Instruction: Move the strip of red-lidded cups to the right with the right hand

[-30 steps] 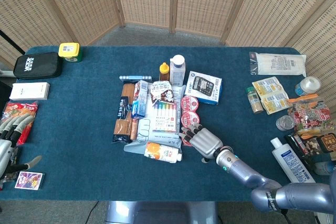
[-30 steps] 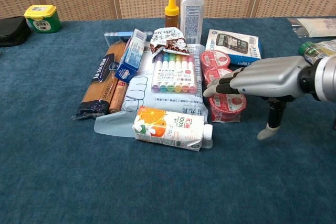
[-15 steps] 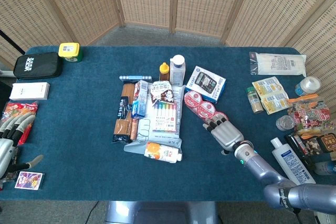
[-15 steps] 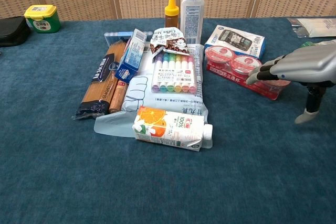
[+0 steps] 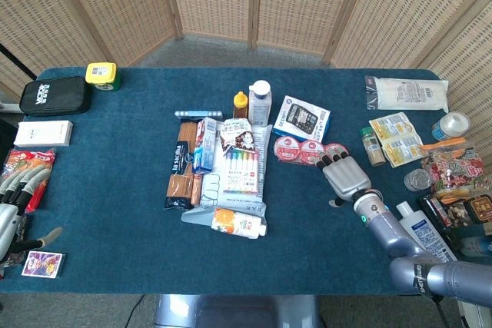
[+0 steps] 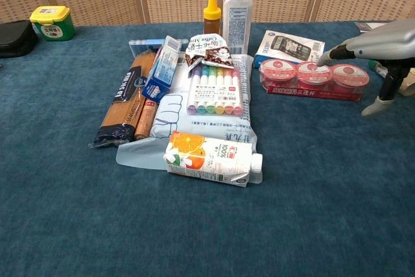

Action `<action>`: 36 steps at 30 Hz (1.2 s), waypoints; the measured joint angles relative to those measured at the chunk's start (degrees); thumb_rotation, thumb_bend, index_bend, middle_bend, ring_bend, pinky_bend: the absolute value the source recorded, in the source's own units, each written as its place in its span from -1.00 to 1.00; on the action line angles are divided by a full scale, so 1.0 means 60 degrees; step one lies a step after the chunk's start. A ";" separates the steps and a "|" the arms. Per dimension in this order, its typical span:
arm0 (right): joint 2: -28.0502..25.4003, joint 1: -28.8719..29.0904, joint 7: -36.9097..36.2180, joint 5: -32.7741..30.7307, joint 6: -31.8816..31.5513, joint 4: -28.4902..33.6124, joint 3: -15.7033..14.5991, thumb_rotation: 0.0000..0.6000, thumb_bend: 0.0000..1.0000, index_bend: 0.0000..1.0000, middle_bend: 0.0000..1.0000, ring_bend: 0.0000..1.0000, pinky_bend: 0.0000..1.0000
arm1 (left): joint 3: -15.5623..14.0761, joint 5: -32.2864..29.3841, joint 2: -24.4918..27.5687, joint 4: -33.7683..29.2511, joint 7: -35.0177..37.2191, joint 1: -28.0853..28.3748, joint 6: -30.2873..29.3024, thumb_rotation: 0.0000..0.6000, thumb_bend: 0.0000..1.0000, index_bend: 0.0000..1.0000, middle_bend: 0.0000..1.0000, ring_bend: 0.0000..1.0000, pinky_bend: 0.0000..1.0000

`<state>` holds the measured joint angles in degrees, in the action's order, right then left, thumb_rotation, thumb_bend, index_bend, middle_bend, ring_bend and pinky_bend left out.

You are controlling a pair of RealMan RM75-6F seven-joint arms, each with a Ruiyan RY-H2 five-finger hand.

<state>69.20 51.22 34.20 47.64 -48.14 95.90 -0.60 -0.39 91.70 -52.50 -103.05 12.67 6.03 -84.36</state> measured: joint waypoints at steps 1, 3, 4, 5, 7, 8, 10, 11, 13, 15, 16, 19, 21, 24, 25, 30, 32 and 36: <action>0.0047 0.0037 -0.0021 -0.0061 -0.0011 -0.0057 0.0091 0.83 -0.64 -1.00 -0.95 -1.00 -1.00 | -0.0002 0.0040 0.0000 -0.0011 -0.0007 0.0007 -0.0008 1.00 -0.53 -1.00 -1.00 -1.00 -1.00; 0.0165 0.0108 -0.0063 -0.0185 -0.0005 -0.0214 0.0235 0.83 -0.63 -1.00 -0.98 -1.00 -1.00 | -0.0008 0.0082 0.0011 -0.0024 -0.0016 0.0006 -0.0039 1.00 -0.53 -1.00 -1.00 -1.00 -1.00; 0.0264 0.0162 -0.0089 -0.0280 0.0014 -0.0352 0.0313 0.84 -0.63 -1.00 -0.99 -1.00 -1.00 | -0.0014 0.0092 0.0023 -0.0030 -0.0014 -0.0007 -0.0066 1.00 -0.53 -1.00 -1.00 -1.00 -1.00; 0.0346 0.0206 -0.0105 -0.0358 0.0039 -0.0471 0.0361 0.84 -0.64 -1.00 -1.00 -1.00 -1.00 | -0.0019 0.0096 0.0029 -0.0031 0.0000 -0.0017 -0.0084 1.00 -0.53 -1.00 -1.00 -1.00 -1.00; 0.0563 0.0321 -0.0134 -0.0562 0.0125 -0.0788 0.0473 0.84 -0.64 -1.00 -1.00 -1.00 -1.00 | -0.0034 0.0110 0.0038 -0.0022 0.0058 -0.0036 -0.0104 1.00 -0.53 -1.00 -1.00 -1.00 -1.00; 0.0669 0.0371 -0.0144 -0.0648 0.0165 -0.0939 0.0518 0.84 -0.64 -1.00 -1.00 -1.00 -1.00 | -0.0043 0.0118 0.0041 -0.0016 0.0094 -0.0041 -0.0108 1.00 -0.53 -1.00 -1.00 -1.00 -1.00; 0.0940 0.0491 -0.0161 -0.0851 0.0271 -0.1311 0.0611 0.83 -0.63 -1.00 -1.00 -1.00 -1.00 | -0.0066 0.0135 0.0047 0.0023 0.0169 -0.0053 -0.0112 1.00 -0.53 -1.00 -1.00 -1.00 -1.00; 0.1061 0.0543 -0.0166 -0.0939 0.0321 -0.1476 0.0645 0.83 -0.64 -1.00 -1.00 -1.00 -1.00 | -0.0071 0.0135 0.0046 0.0045 0.0185 -0.0059 -0.0115 1.00 -0.53 -1.00 -1.00 -1.00 -1.00; 0.1333 0.0668 -0.0170 -0.1154 0.0459 -0.1871 0.0713 0.83 -0.63 -1.00 -1.00 -1.00 -1.00 | -0.0076 0.0135 0.0040 0.0071 0.0223 -0.0066 -0.0124 1.00 -0.53 -1.00 -1.00 -1.00 -1.00; 0.1553 0.0776 -0.0174 -0.1342 0.0599 -0.2226 0.0763 0.84 -0.64 -1.00 -1.00 -1.00 -1.00 | -0.0077 0.0139 0.0042 0.0089 0.0236 -0.0074 -0.0146 1.00 -0.53 -1.00 -1.00 -1.00 -1.00; 0.1696 0.0849 -0.0174 -0.1467 0.0700 -0.2473 0.0791 0.84 -0.63 -1.00 -1.00 -1.00 -1.00 | -0.0081 0.0145 0.0047 0.0096 0.0243 -0.0083 -0.0160 1.00 -0.53 -1.00 -1.00 -1.00 -1.00; 0.2059 0.1032 -0.0175 -0.1768 0.0955 -0.3096 0.0849 0.85 -0.64 -1.00 -1.00 -1.00 -1.00 | -0.0095 0.0140 0.0054 0.0114 0.0276 -0.0111 -0.0186 1.00 -0.53 -1.00 -1.00 -1.00 -1.00; 0.2272 0.1128 -0.0169 -0.1917 0.1092 -0.3455 0.0864 0.85 -0.64 -1.00 -0.99 -1.00 -1.00 | -0.0102 0.0128 0.0055 0.0124 0.0288 -0.0127 -0.0197 1.00 -0.53 -1.00 -1.00 -1.00 -1.00; 0.2607 0.1246 -0.0155 -0.2180 0.1320 -0.4013 0.0845 0.85 -0.63 -1.00 -0.93 -1.00 -1.00 | -0.0118 0.0118 0.0062 0.0142 0.0316 -0.0161 -0.0226 1.00 -0.53 -1.00 -1.00 -1.00 -1.00; 0.2733 0.1277 -0.0150 -0.2285 0.1407 -0.4218 0.0822 0.85 -0.63 -1.00 -0.90 -1.00 -1.00 | -0.0123 0.0117 0.0069 0.0145 0.0323 -0.0175 -0.0245 1.00 -0.53 -1.00 -1.00 -1.00 -1.00; 0.3153 0.1295 -0.0177 -0.2566 0.1622 -0.4850 0.0678 0.92 -0.64 -1.00 -0.58 -0.96 -1.00 | -0.0143 0.0143 0.0110 0.0148 0.0365 -0.0235 -0.0334 1.00 -0.53 -1.00 -1.00 -1.00 -1.00; 0.3231 0.1236 -0.0222 -0.2552 0.1587 -0.4948 0.0623 1.00 -0.64 -0.98 -0.28 -0.68 -0.90 | -0.0146 0.0166 0.0119 0.0145 0.0378 -0.0249 -0.0367 1.00 -0.53 -1.00 -1.00 -1.00 -1.00; 0.3318 0.1108 -0.0407 -0.2368 0.1508 -0.4996 0.0620 1.00 -0.65 -0.73 0.16 -0.03 -0.21 | -0.0143 0.0232 0.0110 0.0125 0.0401 -0.0239 -0.0382 1.00 -0.53 -1.00 -1.00 -1.00 -1.00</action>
<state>89.11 57.86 31.76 33.44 -39.09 65.92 3.12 -1.25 93.09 -51.84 -102.30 15.07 4.60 -86.66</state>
